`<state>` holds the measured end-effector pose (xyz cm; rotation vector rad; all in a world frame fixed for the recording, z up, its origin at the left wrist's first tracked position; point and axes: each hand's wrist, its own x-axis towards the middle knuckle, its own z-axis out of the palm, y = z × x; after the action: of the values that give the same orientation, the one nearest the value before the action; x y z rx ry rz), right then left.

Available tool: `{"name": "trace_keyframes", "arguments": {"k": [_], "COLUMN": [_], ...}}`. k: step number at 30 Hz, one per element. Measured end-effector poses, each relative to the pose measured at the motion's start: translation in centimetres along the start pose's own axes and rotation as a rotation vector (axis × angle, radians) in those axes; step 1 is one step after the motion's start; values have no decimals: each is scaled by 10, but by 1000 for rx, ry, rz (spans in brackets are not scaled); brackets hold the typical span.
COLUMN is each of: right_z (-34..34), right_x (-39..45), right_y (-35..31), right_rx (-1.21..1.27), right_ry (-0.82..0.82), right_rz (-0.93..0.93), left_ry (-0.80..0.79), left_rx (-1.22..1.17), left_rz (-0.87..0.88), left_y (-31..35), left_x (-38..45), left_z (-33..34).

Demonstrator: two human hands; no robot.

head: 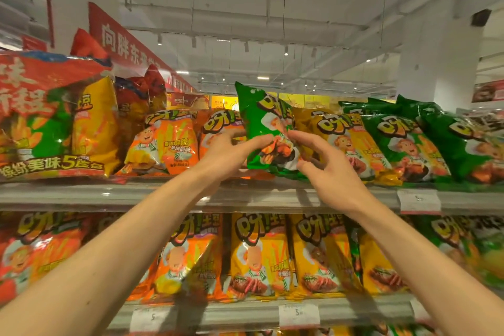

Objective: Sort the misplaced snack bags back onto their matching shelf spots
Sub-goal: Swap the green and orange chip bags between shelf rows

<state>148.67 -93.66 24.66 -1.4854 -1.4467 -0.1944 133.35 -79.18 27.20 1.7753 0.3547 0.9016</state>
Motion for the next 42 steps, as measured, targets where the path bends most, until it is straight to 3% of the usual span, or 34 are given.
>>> {"name": "trace_keyframes", "arguments": {"k": [6,12,20,34,42], "right_z": [-4,-5,-2,43,29], "right_x": [4,12,-13,-114,-147], "right_y": [-4,-5,-5,-4,16], "right_rx": [33,139,92,264,245], "right_ry": [147,69,81,131,77], "right_rz": [107,344,293,415,445], "left_ry": [10,-28,-13,-62,-34], "left_rx": [-37,-105,23,47,60], "left_rz": [19,50,105,119,74], "left_y": [-6,-19,-37,-106,-125], "left_x": [-2,-17,-44,-119,-148], "left_z": [-5,-13,-10,-4,32]}}
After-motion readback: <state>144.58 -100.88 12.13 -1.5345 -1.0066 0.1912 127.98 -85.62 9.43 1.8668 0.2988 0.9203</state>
